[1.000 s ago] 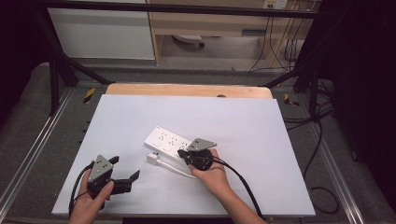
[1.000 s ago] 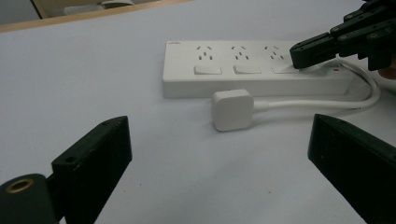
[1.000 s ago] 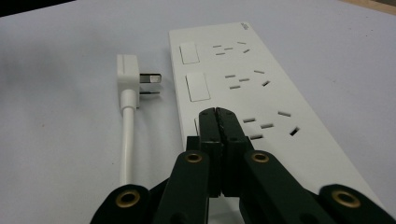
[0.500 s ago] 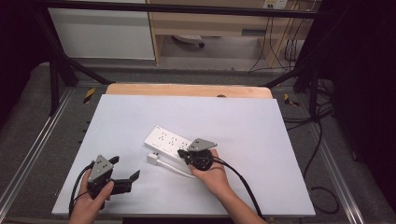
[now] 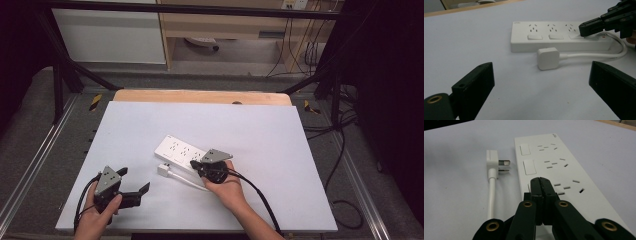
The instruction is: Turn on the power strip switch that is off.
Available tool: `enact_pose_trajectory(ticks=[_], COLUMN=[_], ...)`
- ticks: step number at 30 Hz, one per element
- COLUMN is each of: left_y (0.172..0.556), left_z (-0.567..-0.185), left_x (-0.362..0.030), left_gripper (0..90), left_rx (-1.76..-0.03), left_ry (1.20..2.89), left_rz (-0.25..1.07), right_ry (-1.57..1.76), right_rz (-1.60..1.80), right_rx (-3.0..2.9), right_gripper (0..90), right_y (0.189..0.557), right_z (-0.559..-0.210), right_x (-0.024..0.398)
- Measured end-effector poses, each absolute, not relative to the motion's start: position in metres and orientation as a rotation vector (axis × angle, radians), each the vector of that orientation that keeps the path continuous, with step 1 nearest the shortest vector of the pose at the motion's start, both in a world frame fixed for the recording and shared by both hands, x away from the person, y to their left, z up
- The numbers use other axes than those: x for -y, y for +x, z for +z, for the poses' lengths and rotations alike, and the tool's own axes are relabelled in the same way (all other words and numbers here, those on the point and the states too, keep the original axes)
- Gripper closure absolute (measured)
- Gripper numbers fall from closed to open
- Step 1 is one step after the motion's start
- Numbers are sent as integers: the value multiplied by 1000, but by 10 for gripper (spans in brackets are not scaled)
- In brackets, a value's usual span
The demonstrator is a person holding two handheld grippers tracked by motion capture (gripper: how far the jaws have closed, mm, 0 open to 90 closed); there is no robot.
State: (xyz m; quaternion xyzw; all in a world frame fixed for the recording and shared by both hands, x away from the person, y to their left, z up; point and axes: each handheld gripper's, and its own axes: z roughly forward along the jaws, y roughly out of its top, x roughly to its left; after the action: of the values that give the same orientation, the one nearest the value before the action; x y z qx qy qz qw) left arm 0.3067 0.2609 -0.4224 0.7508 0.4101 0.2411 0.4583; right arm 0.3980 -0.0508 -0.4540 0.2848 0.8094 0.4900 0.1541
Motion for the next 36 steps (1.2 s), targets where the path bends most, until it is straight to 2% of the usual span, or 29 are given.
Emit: enact_pose_trajectory(ticks=[36], left_y=[306], left_z=[-422], left_x=[-261], left_gripper=[63], left_rx=[-1012], left_ry=[1848], left_rz=[595], right_ry=[800], right_rz=[1420], right_rx=[-2308], right_gripper=[900], right_y=[394], right_z=[-457], right_x=[47])
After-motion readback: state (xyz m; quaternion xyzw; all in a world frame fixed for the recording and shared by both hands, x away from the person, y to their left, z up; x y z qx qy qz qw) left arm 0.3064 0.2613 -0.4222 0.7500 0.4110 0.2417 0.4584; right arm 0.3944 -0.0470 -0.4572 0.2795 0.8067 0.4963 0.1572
